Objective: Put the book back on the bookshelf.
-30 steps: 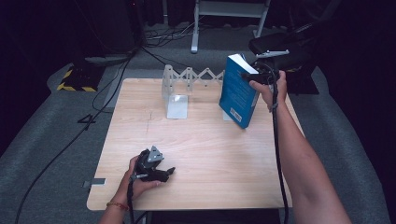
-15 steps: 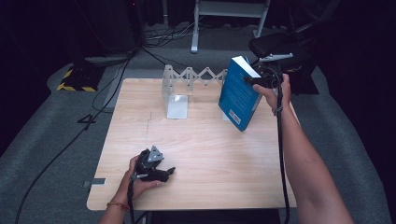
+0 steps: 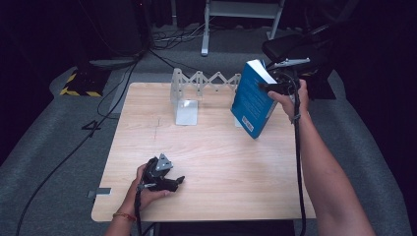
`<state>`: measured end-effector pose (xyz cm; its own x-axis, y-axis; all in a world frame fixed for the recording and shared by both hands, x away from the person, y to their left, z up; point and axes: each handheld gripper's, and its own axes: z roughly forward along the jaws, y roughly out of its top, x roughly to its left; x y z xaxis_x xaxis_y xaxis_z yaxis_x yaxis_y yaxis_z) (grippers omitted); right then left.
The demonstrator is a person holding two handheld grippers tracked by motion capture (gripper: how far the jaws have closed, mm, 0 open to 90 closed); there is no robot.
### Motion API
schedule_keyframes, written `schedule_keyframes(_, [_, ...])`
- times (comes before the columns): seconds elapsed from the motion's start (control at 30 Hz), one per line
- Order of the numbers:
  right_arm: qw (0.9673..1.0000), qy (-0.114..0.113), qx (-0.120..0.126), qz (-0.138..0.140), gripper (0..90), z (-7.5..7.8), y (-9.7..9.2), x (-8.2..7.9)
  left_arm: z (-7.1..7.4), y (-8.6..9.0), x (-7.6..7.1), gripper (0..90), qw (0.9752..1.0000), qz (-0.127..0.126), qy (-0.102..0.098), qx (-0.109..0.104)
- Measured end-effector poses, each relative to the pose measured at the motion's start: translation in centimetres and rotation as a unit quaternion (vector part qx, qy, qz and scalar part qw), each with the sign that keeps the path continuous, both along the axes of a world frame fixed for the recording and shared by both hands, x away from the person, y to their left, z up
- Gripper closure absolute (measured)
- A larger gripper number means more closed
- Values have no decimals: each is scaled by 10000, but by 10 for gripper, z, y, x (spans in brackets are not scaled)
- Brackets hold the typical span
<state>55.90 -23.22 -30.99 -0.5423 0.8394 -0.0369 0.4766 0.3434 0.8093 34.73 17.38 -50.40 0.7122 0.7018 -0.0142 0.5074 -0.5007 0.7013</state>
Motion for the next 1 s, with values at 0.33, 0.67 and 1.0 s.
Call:
schedule_keyframes(0.33, [9997,106,-210,75,481,-3,-6,-9,0,0,0,226,10000,4,8,-4])
schedule_keyframes(0.67, [9994,227,-228,107,439,-13,-11,-18,1,-1,1,225,10000,-10,1,39])
schedule_keyframes(1.0, [9991,313,-256,158,388,-19,-17,-25,0,-1,1,225,10000,-11,0,36])
